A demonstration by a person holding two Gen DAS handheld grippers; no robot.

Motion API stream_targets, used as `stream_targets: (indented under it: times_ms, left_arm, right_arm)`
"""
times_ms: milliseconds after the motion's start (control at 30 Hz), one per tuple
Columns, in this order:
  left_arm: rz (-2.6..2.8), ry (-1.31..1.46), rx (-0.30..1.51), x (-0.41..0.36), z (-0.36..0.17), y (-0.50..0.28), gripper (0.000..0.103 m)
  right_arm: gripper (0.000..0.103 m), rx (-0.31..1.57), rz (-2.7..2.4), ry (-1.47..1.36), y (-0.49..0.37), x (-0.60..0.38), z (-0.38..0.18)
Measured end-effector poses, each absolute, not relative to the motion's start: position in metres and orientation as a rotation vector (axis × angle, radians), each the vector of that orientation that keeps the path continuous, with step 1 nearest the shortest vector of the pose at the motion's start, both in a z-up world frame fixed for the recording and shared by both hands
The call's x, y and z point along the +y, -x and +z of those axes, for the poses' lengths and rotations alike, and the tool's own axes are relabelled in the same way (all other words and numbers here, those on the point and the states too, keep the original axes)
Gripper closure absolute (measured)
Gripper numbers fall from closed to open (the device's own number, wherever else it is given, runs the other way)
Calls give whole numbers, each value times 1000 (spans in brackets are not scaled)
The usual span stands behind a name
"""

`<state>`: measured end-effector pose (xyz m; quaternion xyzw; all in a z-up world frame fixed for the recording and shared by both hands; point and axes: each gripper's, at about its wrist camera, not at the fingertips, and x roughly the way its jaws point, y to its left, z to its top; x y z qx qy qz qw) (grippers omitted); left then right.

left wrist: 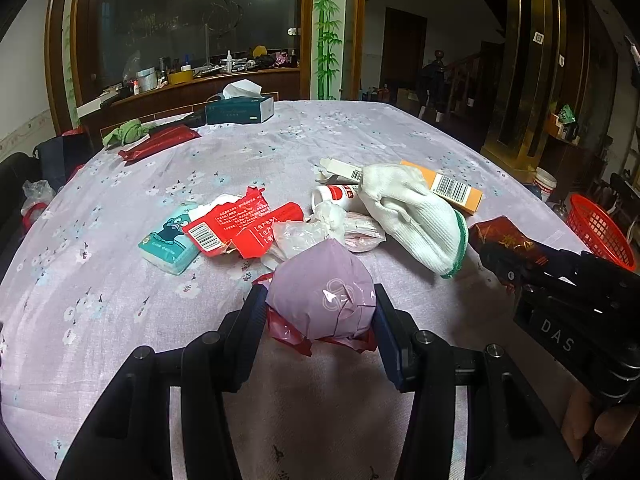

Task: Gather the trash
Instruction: 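Hold the lilac bag and brown wrapper lifted above the table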

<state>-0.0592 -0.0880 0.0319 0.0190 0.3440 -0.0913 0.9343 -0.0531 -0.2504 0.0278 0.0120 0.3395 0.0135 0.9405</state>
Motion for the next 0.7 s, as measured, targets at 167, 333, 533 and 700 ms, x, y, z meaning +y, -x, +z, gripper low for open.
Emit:
stream_targets:
  times_ms: [167, 333, 533, 700]
  left_arm:
    - [-190, -37, 698, -86, 33, 60, 53]
    - [-208, -14, 707, -85, 36, 63, 53]
    - [-240, -21, 675, -95, 49, 74, 53]
    - [-247, -27, 660, -97, 57, 80, 53]
  right_arm:
    - [63, 705, 31, -35, 52, -253, 29]
    - [63, 752, 50, -104, 55, -267, 29]
    - [63, 750, 82, -121, 73, -273, 40]
    - [63, 758, 106, -129, 81, -272, 43]
